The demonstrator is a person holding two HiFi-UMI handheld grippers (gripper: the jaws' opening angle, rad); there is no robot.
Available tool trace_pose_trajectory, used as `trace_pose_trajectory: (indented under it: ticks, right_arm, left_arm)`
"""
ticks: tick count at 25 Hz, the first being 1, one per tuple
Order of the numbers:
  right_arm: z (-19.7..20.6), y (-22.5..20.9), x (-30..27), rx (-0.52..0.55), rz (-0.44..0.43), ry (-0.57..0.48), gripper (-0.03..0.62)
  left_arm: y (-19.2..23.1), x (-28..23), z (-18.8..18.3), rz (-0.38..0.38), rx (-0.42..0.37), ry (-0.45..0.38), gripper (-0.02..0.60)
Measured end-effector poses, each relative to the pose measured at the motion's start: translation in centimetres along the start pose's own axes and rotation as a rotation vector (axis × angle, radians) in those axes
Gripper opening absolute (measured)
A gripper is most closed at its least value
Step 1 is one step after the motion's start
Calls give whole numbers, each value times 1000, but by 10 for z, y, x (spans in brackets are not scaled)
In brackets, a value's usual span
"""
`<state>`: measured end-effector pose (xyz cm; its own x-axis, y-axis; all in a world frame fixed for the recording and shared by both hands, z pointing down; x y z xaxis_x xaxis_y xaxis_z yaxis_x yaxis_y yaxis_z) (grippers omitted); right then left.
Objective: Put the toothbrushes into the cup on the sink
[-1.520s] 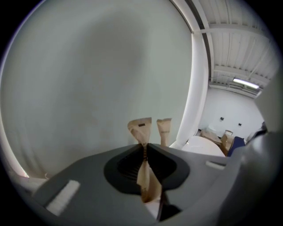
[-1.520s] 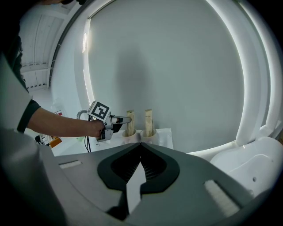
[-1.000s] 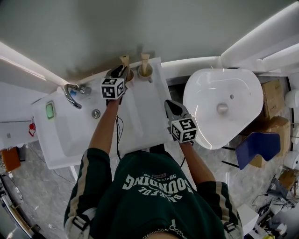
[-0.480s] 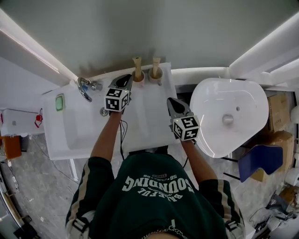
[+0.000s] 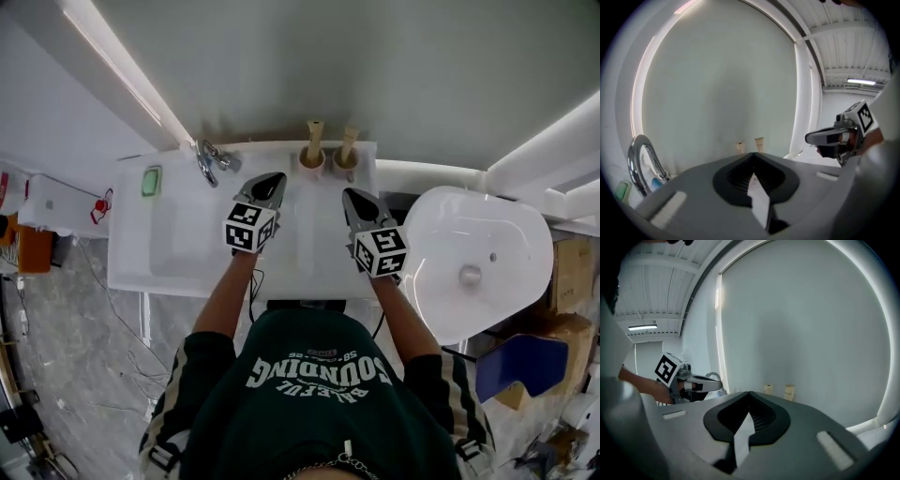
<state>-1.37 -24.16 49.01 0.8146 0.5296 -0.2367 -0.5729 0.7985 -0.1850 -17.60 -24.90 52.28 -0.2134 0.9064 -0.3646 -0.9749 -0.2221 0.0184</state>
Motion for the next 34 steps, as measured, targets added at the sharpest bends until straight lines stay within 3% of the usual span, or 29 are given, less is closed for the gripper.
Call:
trace_pose_trajectory:
  ticks: [7, 13, 34]
  right_arm:
    - [-5, 18, -16, 30, -54, -9, 5]
    - [-3, 27, -17, 46, -52, -4, 5]
    - [6, 23, -12, 32, -30, 13, 5]
  left_arm:
    - [6, 37, 9, -50, 29, -24, 51]
    - [9, 55, 17, -60, 40, -28, 51]
    - [2, 48, 22, -24, 33, -11, 52]
Point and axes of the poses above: the fingertips, and each gripper's own axes: x backward along the fingers, y to its left, z out of its underside, the point moved 1 cm from there along x, backward along the fingers, and after that the axes turned 10 degrees about -z, right-handed, at the moved point
